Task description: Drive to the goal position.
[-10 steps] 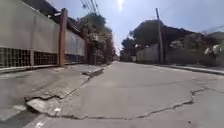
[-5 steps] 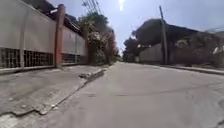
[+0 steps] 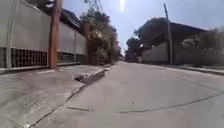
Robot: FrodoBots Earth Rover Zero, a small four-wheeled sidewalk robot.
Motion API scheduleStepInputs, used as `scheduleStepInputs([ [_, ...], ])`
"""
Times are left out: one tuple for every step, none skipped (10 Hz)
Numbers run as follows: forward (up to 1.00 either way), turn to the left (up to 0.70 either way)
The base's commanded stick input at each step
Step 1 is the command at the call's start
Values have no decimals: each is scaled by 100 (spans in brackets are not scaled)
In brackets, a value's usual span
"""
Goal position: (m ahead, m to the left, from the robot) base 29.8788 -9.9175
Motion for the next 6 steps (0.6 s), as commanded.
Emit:
scheduleStepInputs([
  [100, 2],
  [100, 2],
  [100, 2],
  [100, 2],
  [100, 2],
  [100, 2],
])
